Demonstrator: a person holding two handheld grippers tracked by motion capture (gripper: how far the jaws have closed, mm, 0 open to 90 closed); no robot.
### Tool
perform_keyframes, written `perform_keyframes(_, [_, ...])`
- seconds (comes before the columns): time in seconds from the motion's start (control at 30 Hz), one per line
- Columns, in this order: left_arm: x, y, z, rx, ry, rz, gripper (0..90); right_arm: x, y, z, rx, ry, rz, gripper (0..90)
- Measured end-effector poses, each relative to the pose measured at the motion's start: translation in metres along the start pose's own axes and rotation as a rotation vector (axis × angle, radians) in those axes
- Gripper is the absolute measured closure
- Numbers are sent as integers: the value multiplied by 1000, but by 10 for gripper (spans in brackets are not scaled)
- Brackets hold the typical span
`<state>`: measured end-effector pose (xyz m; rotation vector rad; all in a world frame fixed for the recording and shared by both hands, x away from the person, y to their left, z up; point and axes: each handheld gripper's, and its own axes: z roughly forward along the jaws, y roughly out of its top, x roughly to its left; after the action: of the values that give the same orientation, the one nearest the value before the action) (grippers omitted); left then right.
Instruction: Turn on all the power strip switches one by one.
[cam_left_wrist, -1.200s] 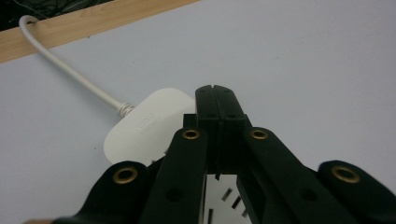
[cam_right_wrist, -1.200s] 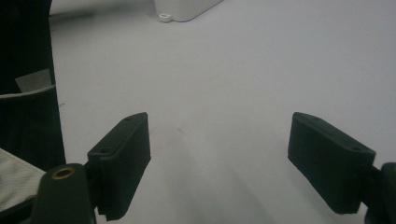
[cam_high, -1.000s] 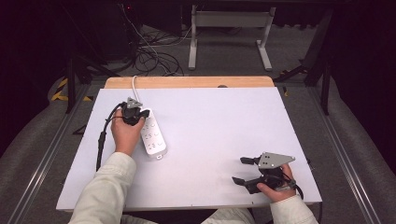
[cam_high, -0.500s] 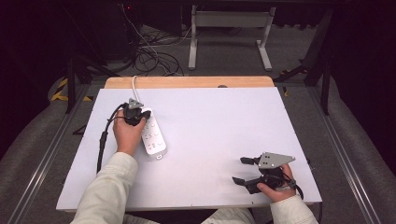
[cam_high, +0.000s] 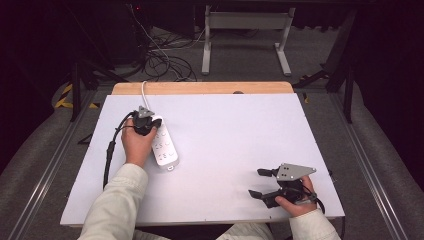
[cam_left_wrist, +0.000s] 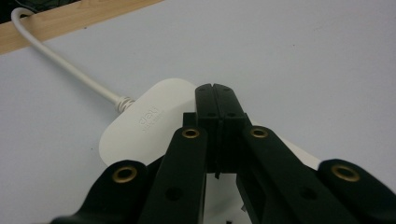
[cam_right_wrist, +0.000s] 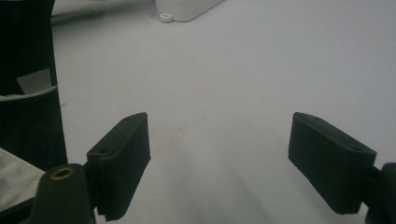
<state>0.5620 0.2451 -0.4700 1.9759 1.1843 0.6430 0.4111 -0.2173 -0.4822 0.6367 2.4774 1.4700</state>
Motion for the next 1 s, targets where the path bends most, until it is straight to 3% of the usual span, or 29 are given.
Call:
perform_keyframes(0.33, [0, -4, 1, -22, 2, -27, 900, 0, 0, -1, -1, 3, 0, 214])
perform_keyframes(0.63, [-3, -4, 2, -17, 29, -5, 900, 0, -1, -1, 1, 4, -1, 214])
perform_keyframes(0.77, [-8, -4, 2, -6, 53, 25, 900, 1, -1, 0, 2, 5, -1, 214])
perform_keyframes(0.9, [-5, -5, 3, -11, 33, -7, 900, 1, -1, 0, 5, 6, 0, 214])
perform_keyframes(0.97, [-7, -2, 3, 1, 47, 11, 900, 1, -1, 0, 5, 6, 0, 214])
perform_keyframes(1.0, [-9, 4, -1, 20, 34, 21, 900, 0, -1, -1, 1, 4, 3, 214])
